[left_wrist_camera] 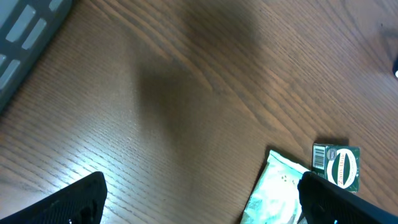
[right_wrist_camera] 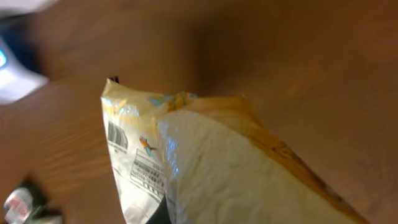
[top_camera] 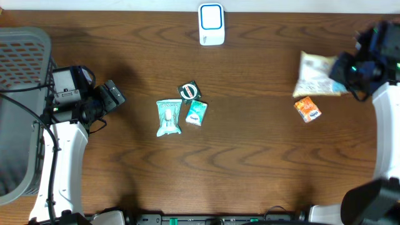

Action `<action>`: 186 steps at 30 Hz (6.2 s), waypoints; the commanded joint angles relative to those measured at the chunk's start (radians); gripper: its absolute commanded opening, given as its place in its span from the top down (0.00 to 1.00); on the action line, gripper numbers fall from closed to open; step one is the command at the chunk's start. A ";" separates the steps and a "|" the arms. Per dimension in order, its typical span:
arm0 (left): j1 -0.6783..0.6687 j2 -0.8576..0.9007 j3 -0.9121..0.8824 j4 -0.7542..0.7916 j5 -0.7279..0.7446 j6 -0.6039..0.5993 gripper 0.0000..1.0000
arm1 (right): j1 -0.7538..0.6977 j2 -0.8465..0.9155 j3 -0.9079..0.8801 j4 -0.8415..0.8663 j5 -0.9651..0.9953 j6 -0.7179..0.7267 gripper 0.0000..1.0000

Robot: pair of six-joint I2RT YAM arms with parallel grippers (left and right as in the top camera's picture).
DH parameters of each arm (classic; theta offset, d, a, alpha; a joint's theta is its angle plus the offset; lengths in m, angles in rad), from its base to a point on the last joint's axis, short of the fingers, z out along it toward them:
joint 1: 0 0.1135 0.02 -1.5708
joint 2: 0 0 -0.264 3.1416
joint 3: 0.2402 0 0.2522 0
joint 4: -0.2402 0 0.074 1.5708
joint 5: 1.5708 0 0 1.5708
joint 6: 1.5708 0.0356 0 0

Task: Scan the item barcode
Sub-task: 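Carry the snack bag right and drop it beside the Kleenex pack, then move the right gripper to the tissue pack and grasp it, then lift the tissue pack and carry it up toward the scanner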

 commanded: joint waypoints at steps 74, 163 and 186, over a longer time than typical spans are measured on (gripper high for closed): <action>0.004 0.000 0.004 -0.003 -0.010 0.009 0.03 | 0.806 0.408 -0.296 0.645 -0.298 0.327 0.99; 0.004 0.000 0.004 -0.003 -0.010 0.009 0.02 | 0.515 0.185 -0.381 0.330 -0.665 -0.047 0.99; 0.004 0.000 0.004 -0.003 -0.010 0.009 0.02 | 0.301 0.130 -0.381 0.963 -1.414 0.557 0.99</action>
